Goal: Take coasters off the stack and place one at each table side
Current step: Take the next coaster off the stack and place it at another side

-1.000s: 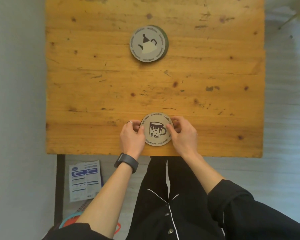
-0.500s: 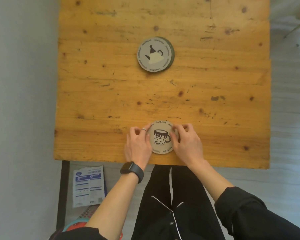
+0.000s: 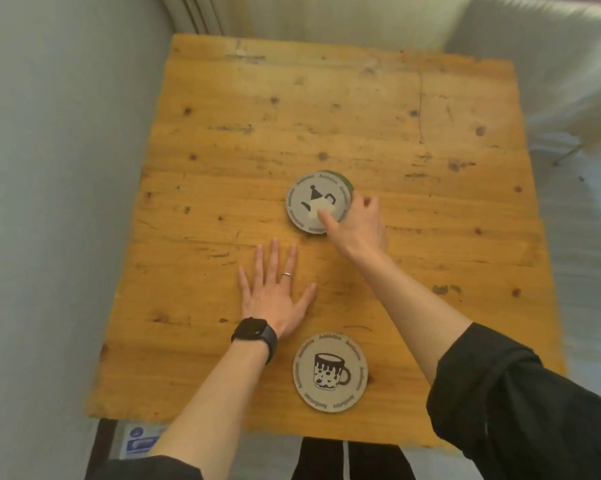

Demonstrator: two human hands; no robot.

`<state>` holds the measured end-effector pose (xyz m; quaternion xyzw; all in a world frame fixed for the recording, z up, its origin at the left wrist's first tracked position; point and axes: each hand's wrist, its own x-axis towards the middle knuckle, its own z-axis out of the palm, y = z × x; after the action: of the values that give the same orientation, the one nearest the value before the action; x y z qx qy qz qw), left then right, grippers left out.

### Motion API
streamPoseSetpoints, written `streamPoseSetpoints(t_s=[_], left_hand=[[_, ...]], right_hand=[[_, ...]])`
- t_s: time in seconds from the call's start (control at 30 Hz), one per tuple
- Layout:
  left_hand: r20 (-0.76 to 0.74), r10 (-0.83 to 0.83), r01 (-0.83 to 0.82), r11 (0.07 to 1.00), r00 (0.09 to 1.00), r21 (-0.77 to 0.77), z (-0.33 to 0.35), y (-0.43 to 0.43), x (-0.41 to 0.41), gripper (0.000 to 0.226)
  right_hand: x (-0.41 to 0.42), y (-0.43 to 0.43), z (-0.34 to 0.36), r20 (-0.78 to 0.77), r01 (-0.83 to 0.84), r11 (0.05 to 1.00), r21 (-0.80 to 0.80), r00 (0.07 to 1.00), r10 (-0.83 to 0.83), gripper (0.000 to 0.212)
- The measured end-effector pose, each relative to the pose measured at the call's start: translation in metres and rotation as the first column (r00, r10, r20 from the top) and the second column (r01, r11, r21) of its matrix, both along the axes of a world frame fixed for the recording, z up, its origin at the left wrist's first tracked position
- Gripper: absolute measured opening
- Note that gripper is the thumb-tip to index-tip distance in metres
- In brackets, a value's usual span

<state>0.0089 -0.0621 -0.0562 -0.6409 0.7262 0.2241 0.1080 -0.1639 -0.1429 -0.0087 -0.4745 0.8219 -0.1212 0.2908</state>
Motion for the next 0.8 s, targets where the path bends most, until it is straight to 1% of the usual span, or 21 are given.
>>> streamPoseSetpoints(t_s=[0.17,0.3,0.37,0.4,0.43,0.5,0.53,0.57,0.6,0.63,0.67,0.7,0.73,0.77,0.8], left_hand=[[0.002,-0.006,0.006,0.999,1.0,0.037,0.0,-0.004,0.001,0.08],[0.007,-0.013,0.012,0.999,1.0,0.05,0.002,-0.003,0.0,0.08],[0.02,-0.015,0.013,0.998,1.0,0.061,0.003,-0.004,0.0,0.08],[0.029,-0.018,0.017,0.998,0.999,0.066,0.004,-0.005,0.0,0.08],[0.039,-0.024,0.021,0.997,0.999,0.072,0.004,-0.005,-0.001,0.081],[0.061,-0.034,0.028,0.995,0.998,0.094,0.008,-0.005,-0.002,0.081],[0.073,-0.041,0.033,0.994,0.997,0.108,0.012,-0.007,-0.003,0.082],[0.082,-0.047,0.036,0.992,0.995,0.124,0.017,-0.011,-0.004,0.082],[0.084,-0.038,0.025,0.989,0.996,0.145,0.026,-0.015,-0.006,0.081],[0.075,-0.013,0.0,0.986,0.997,0.168,0.039,-0.02,-0.01,0.076],[0.048,0.024,-0.032,0.983,0.999,0.181,0.054,-0.023,-0.016,0.067],[-0.015,0.079,-0.074,0.978,0.997,0.196,0.071,-0.024,-0.024,0.059],[-0.129,0.148,-0.117,0.967,0.981,0.226,0.089,-0.021,-0.034,0.058],[-0.285,0.261,-0.174,0.939,0.923,0.296,0.109,-0.013,-0.048,0.061],[-0.419,0.395,-0.216,0.885,0.817,0.413,0.13,-0.001,-0.065,0.064]], right_hand=[[0.003,-0.013,-0.005,-0.05,0.063,0.997,0.035,0.997,-0.061,0.078],[0.012,-0.013,-0.004,-0.118,0.063,0.997,0.039,0.991,-0.058,0.072],[0.013,-0.016,-0.002,-0.073,0.115,0.992,0.057,0.991,-0.111,0.072],[0.013,-0.017,-0.001,-0.052,0.124,0.99,0.073,0.991,-0.12,0.069],[0.013,-0.019,0.001,-0.059,0.099,0.991,0.088,0.994,-0.094,0.062],[0.012,-0.019,0.008,-0.087,0.007,0.995,0.097,0.996,0.001,0.037],[0.01,-0.015,0.014,-0.055,-0.012,0.997,0.075,0.998,0.016,0.028],[0.007,-0.007,0.022,0.021,-0.009,0.999,0.041,1.0,0.008,0.026],[0.002,0.005,0.031,0.141,0.02,1.0,0.004,0.99,-0.02,0.029],[-0.005,0.022,0.042,0.282,0.075,0.997,-0.021,0.957,-0.066,0.029],[-0.014,0.044,0.056,0.411,0.142,0.989,-0.033,0.904,-0.116,0.026],[-0.025,0.069,0.071,0.507,0.202,0.979,-0.04,0.848,-0.154,0.02],[-0.037,0.098,0.086,0.574,0.258,0.965,-0.043,0.797,-0.188,0.016],[-0.051,0.128,0.101,0.618,0.313,0.949,-0.036,0.753,-0.225,0.013],[-0.064,0.158,0.116,0.647,0.361,0.933,-0.018,0.715,-0.264,0.012]])
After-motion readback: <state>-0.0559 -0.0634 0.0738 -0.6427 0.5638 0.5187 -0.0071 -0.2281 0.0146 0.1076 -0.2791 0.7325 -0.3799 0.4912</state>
